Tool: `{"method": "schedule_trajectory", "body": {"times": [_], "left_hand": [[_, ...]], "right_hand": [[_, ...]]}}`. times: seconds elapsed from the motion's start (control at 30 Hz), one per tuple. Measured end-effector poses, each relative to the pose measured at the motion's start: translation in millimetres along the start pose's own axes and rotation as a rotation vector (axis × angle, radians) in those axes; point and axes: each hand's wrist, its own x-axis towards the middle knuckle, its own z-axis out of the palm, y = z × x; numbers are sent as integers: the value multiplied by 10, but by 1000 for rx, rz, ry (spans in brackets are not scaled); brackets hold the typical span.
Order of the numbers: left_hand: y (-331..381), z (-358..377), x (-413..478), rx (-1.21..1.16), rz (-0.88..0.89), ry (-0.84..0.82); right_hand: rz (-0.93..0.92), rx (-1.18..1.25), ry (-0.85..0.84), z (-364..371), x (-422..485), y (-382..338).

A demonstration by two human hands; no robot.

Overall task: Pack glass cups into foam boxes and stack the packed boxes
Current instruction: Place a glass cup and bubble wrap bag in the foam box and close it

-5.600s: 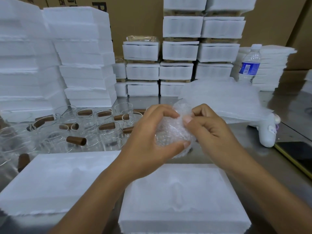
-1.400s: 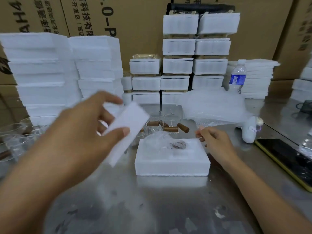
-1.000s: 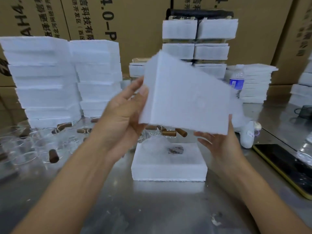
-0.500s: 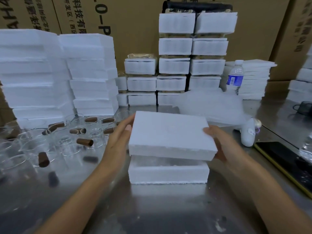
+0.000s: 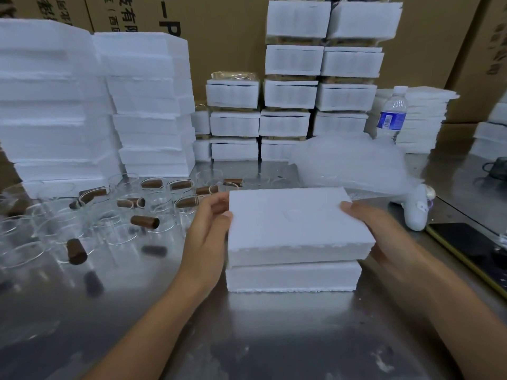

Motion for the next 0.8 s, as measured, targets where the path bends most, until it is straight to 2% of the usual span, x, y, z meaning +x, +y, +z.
{"method": "schedule_trajectory", "body": {"times": [0.17, 0.47, 0.8], "left_hand": [[-2, 7, 36, 9, -138, -39], [-18, -30, 86, -67, -286, -93], [-25, -29, 60, -36, -283, -105]], "right_hand": [[44, -81, 19, 47, -36, 14], [140, -89, -43, 88, -86, -43], [210, -80, 70, 171, -147, -116]]}}
